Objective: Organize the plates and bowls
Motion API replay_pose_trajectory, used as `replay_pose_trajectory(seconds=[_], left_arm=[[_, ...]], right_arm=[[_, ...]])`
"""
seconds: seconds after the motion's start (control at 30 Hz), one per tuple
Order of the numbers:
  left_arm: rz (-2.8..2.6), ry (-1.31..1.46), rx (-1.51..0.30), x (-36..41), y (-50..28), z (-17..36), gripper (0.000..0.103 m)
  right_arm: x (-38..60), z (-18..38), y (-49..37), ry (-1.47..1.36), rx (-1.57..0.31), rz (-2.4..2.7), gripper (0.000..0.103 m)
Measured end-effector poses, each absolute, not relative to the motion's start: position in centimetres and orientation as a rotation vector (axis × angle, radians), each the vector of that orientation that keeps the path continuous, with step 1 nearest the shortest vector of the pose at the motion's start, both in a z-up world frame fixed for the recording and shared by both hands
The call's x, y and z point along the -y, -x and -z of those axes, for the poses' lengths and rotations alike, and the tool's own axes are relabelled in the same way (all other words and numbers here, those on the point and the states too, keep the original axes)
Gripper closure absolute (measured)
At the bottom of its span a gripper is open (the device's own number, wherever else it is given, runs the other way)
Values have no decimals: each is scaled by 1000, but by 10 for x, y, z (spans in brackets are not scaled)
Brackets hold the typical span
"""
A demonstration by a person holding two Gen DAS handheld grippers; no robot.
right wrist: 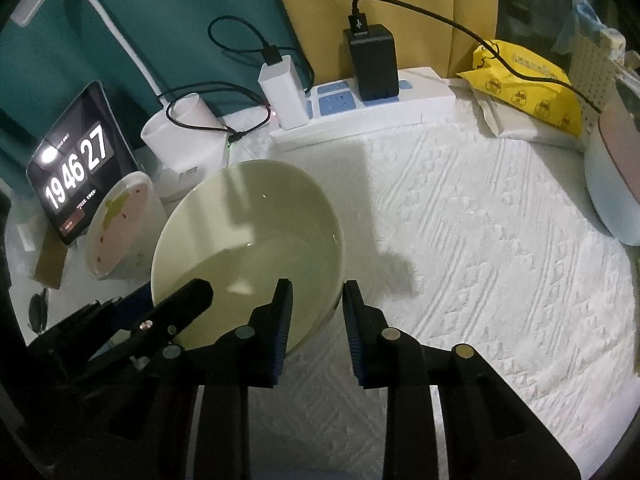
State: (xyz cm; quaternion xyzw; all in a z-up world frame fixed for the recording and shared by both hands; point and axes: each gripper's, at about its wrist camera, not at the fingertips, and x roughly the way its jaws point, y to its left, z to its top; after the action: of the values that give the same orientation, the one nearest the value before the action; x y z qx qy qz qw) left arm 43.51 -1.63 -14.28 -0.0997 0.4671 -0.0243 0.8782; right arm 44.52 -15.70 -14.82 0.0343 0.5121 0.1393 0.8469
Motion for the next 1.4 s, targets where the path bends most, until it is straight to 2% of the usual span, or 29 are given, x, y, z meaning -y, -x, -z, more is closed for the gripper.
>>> replay_pose_trajectory(seconds=[0.33, 1.4], left_arm=[[42, 164, -942, 21, -427, 136, 80], [56, 164, -796, 29, -376, 77, 81]], right_arm=[[164, 142, -438, -69, -1044, -276, 86], [173, 72, -380, -81, -869, -295, 86]])
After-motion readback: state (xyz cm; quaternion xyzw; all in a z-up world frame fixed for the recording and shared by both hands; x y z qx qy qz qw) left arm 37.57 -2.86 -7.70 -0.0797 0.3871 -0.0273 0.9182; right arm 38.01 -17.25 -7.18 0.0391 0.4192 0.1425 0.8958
